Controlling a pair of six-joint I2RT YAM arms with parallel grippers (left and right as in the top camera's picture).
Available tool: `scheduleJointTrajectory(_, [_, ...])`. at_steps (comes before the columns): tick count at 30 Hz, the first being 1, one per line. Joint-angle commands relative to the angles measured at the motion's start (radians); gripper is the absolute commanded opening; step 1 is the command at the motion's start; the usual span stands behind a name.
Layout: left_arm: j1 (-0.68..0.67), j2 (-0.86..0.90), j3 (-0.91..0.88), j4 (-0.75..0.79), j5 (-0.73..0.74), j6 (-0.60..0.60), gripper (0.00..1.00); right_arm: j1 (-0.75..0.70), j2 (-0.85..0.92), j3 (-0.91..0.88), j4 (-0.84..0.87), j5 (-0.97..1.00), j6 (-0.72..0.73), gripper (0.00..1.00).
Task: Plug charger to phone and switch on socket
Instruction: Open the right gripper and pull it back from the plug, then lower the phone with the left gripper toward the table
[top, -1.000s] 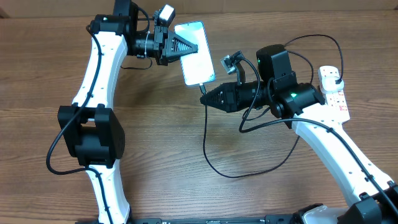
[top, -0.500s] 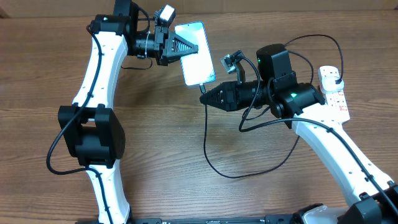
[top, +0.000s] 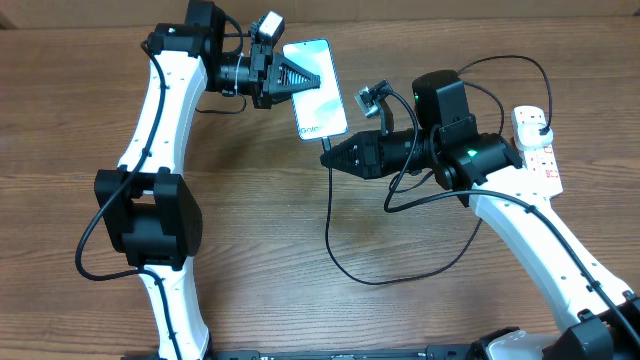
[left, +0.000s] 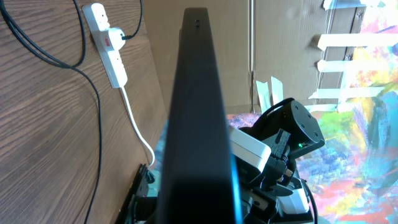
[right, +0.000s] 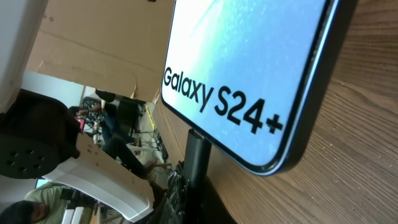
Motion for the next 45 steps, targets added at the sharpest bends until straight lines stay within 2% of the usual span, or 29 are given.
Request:
scheduleJointTrajectory(1, [-0.035, -0.010, 0.020, -0.016, 0.016, -0.002, 0.04, -0.014, -0.008, 0.020, 0.039, 0.064, 0.005, 0.04])
scheduleJointTrajectory(8, [-0.031, -0.010, 0.020, -0.013, 0.008, 0.001, 0.04, -0.014, -0.008, 0.020, -0.007, 0.064, -0.002, 0.04])
scheduleJointTrajectory(14, [-0.031, -0.010, 0.020, -0.013, -0.067, 0.000, 0.04, -0.014, -0.008, 0.020, -0.074, 0.076, -0.016, 0.05])
scheduleJointTrajectory(17, [-0.031, -0.010, 0.020, -0.013, -0.080, 0.000, 0.04, -0.014, -0.008, 0.020, -0.081, 0.075, -0.016, 0.13])
scheduleJointTrajectory(20, [-0.031, -0.010, 0.020, -0.014, -0.114, 0.000, 0.04, -0.014, -0.008, 0.020, -0.089, 0.076, -0.016, 0.30])
scheduleJointTrajectory(23, [-0.031, -0.010, 0.020, -0.014, -0.151, 0.000, 0.04, -0.016, -0.008, 0.020, -0.109, 0.086, -0.016, 0.40])
scheduleJointTrajectory(29, [-0.031, -0.010, 0.020, -0.015, -0.247, 0.000, 0.04, -0.016, -0.008, 0.020, -0.166, 0.133, -0.038, 0.47])
scheduleJointTrajectory(34, [-0.031, -0.010, 0.020, -0.038, -0.415, 0.001, 0.04, -0.016, -0.008, 0.020, -0.230, 0.209, -0.042, 0.51])
scheduleJointTrajectory(40, [-0.034, -0.010, 0.018, -0.098, -0.729, 0.001, 0.04, -0.016, -0.008, 0.018, -0.317, 0.332, -0.042, 0.57])
scheduleJointTrajectory(45, [-0.032, -0.009, -0.010, -0.096, -0.823, 0.002, 0.04, -0.016, -0.008, 0.016, -0.362, 0.393, -0.038, 0.57])
